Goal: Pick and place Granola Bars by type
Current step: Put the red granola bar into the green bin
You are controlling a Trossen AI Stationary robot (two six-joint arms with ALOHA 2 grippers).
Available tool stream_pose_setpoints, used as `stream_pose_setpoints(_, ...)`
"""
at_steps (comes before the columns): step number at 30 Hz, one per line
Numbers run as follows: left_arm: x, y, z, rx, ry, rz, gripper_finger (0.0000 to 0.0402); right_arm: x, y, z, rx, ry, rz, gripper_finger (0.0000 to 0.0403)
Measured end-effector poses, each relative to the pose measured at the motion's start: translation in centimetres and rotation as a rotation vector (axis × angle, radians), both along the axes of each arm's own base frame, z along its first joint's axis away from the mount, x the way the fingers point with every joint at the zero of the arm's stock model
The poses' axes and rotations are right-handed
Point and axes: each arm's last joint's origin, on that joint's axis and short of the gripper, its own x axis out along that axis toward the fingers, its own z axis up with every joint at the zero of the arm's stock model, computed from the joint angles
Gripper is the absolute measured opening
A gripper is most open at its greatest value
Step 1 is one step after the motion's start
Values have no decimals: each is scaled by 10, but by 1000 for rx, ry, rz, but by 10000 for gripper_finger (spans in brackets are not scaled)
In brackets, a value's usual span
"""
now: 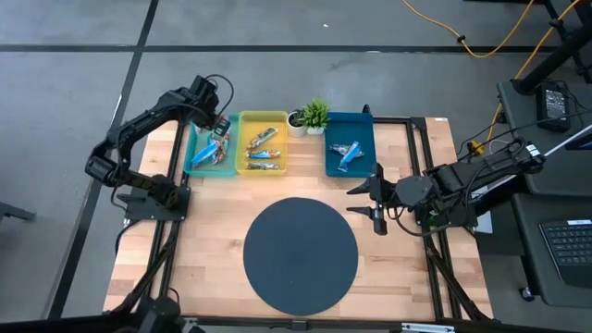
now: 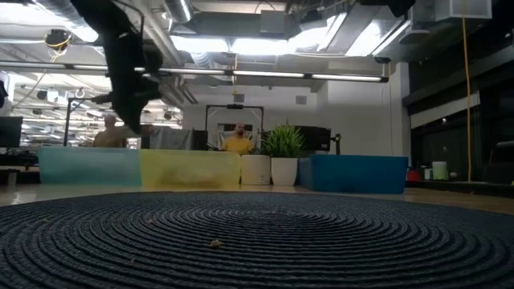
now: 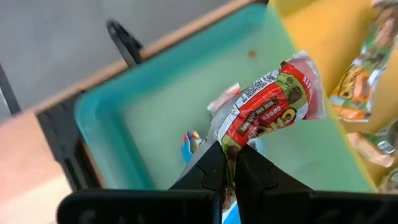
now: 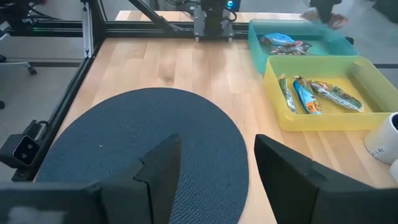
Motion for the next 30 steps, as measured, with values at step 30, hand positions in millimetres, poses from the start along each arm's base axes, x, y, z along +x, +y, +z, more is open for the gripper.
stream_pose_setpoints(30,0,20,-48,-33,-68,76,28,0,-3,1,-45,-16,-81,206)
